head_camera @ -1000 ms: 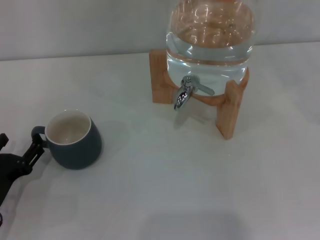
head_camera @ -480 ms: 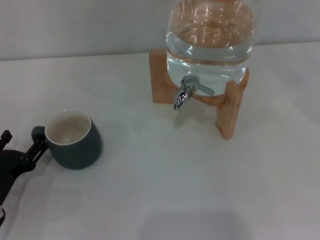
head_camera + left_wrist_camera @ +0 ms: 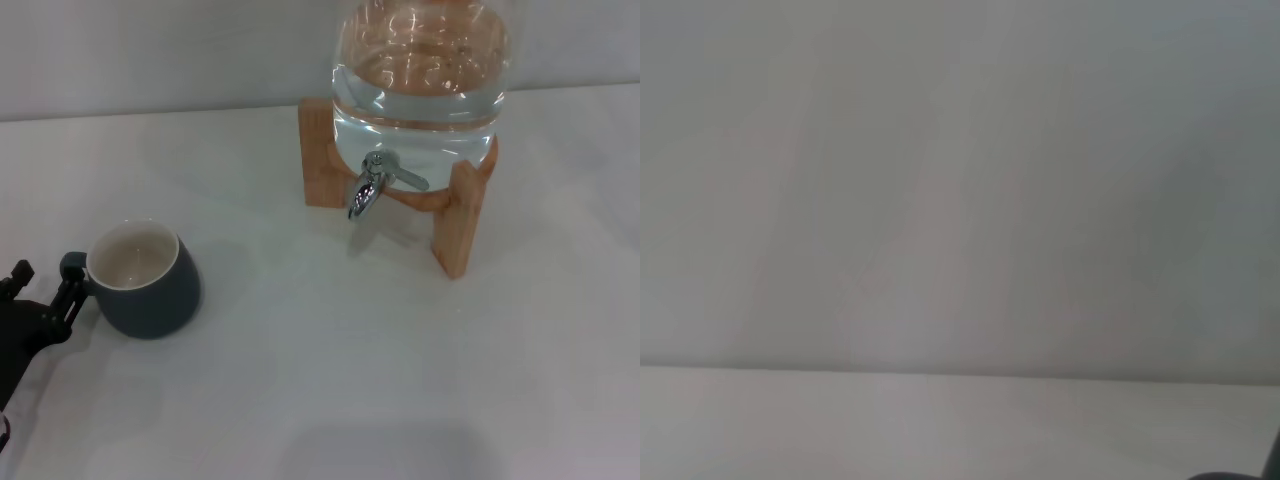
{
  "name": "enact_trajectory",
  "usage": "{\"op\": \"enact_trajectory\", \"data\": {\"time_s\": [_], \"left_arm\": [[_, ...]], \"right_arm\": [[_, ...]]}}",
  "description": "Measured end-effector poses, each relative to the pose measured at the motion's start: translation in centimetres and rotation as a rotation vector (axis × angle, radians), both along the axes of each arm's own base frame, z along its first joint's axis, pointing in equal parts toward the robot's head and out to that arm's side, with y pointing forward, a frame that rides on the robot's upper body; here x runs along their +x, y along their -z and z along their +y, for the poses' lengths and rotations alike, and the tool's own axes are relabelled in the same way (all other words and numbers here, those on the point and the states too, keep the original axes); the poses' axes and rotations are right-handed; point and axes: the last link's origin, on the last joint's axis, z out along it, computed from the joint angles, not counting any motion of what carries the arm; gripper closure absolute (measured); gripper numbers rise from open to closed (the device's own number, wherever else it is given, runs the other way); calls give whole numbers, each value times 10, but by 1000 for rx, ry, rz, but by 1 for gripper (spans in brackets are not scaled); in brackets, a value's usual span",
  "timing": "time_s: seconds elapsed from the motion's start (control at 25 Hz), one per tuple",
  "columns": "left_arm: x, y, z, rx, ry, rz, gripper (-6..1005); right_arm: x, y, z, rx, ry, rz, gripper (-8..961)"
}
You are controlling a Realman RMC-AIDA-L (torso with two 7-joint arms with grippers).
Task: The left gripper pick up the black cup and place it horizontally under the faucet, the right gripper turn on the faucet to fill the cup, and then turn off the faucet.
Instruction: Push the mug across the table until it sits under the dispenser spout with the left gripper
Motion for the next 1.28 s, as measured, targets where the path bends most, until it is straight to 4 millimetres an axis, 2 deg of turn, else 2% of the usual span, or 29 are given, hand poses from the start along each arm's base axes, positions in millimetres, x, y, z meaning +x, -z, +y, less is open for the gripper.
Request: {"op": "enact_trajectory", "data": {"time_s": [0.4,0.6,0.72,1.28], "left_arm": [[0,2,0,-14,4,9,441],[0,3,0,-17,3,9,652],[1,3,0,-17,4,9,874],[7,5,4,-21,27,0,883]], "right_arm": [[0,0,0,2,-1,0,111],[0,-1,0,1,-2,-1,111],[0,-1,0,1,-2,-2,111],[1,-1,1,-1,4,-3,111]]}}
